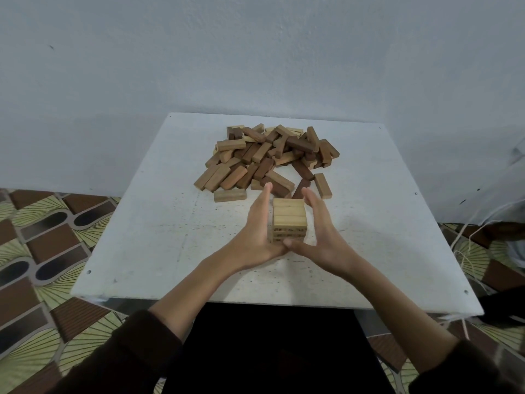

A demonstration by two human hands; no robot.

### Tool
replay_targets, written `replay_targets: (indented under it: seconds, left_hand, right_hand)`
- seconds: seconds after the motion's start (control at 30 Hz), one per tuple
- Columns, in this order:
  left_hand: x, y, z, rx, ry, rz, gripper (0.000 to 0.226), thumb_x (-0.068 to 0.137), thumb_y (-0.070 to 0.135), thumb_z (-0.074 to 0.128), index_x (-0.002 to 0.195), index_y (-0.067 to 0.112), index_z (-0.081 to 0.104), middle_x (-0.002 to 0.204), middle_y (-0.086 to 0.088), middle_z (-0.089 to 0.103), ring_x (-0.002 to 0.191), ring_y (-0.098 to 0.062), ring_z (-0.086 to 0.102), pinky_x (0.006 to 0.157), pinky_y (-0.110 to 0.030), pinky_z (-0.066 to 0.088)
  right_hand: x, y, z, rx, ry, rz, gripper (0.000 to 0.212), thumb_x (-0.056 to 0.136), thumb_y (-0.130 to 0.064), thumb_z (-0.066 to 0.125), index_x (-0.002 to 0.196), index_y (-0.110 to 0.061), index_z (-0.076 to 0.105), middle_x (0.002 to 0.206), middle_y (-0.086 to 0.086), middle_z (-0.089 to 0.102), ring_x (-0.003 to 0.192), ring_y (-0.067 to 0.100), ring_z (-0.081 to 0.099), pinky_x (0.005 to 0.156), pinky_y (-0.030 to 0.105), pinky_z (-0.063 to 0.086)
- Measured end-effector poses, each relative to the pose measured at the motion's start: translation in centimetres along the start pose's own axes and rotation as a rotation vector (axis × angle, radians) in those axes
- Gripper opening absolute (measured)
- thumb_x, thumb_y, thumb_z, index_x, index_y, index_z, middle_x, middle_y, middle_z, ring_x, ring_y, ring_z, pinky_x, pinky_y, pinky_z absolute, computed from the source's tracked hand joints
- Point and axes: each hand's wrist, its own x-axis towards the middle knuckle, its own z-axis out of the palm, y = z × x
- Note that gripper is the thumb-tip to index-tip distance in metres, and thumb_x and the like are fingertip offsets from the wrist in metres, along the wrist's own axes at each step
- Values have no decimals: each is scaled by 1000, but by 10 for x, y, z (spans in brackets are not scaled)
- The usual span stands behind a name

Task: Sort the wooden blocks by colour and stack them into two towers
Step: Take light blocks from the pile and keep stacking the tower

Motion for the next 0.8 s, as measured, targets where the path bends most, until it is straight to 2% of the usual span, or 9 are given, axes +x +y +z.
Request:
replay_targets:
  seconds: [0.07, 0.13, 0.23, 0.3, 0.37, 0.5, 0.67, 0.8]
  left_hand:
    - [-1, 0, 4, -14, -10, -20, 111, 82, 15, 72, 148, 22, -18, 156, 7, -9, 134, 7, -2, 99, 2, 11]
    - [-2, 0, 6, -23, -12, -25, 110, 83, 11, 70, 147, 21, -19, 155, 6, -6, 134, 6, 1, 92, 7, 13]
    - [-2, 1, 7, -34, -16, -19, 112, 82, 16, 72, 147, 21, -20, 155, 5, -6, 143, -5, 1, 108, -15, 15]
    - [-3, 2, 7, -31, -24, -9, 116, 76, 27, 70, 146, 23, -22, 155, 6, -8, 143, -6, -1, 112, -24, 15]
    - [-3, 4, 8, -30, -25, -9, 114, 72, 34, 64, 146, 24, -22, 155, 6, -9, 140, -2, -1, 112, -25, 15]
    - [-2, 3, 8, -28, -30, -6, 114, 76, 29, 67, 144, 25, -24, 155, 5, -10, 142, -6, -2, 112, -24, 15]
    - [-1, 3, 9, -30, -34, -1, 114, 77, 26, 67, 139, 32, -28, 154, 9, -14, 144, -8, -4, 117, -32, 17]
    - [0, 0, 10, -32, -43, 14, 111, 83, 13, 67, 135, 35, -29, 150, 13, -12, 144, -8, -4, 118, -33, 17]
  right_hand:
    - [-3, 1, 5, 34, 9, 23, 102, 78, -47, 69, 148, -23, -1, 144, -16, 11, 136, 2, 11, 112, 30, 14]
    - [-5, 1, 9, 30, 10, 38, 102, 77, -50, 63, 148, -23, -6, 151, -10, 8, 141, 5, 6, 115, 32, 11]
    - [-5, 1, 12, 20, 11, 45, 98, 77, -50, 57, 146, -26, -7, 155, -6, 6, 142, 8, 5, 118, 39, 11]
    - [-6, 2, 13, 15, 11, 61, 102, 76, -57, 56, 148, -22, -8, 157, -6, 3, 144, 9, 3, 119, 44, 12]
    - [-5, 3, 13, 11, 11, 69, 107, 72, -66, 51, 149, -22, -8, 157, -6, 1, 144, 11, 2, 118, 46, 12]
    - [-5, 2, 14, 20, 8, 63, 107, 71, -68, 48, 149, -23, -9, 157, -7, -1, 144, 10, 1, 119, 44, 11]
    - [-4, 1, 14, 14, 0, 49, 103, 76, -61, 51, 149, -22, -10, 151, -13, 3, 140, 4, 5, 117, 35, 13]
    - [-4, 1, 14, 28, -8, 60, 98, 79, -50, 52, 149, -22, -11, 153, -12, 1, 142, 6, 3, 118, 38, 12]
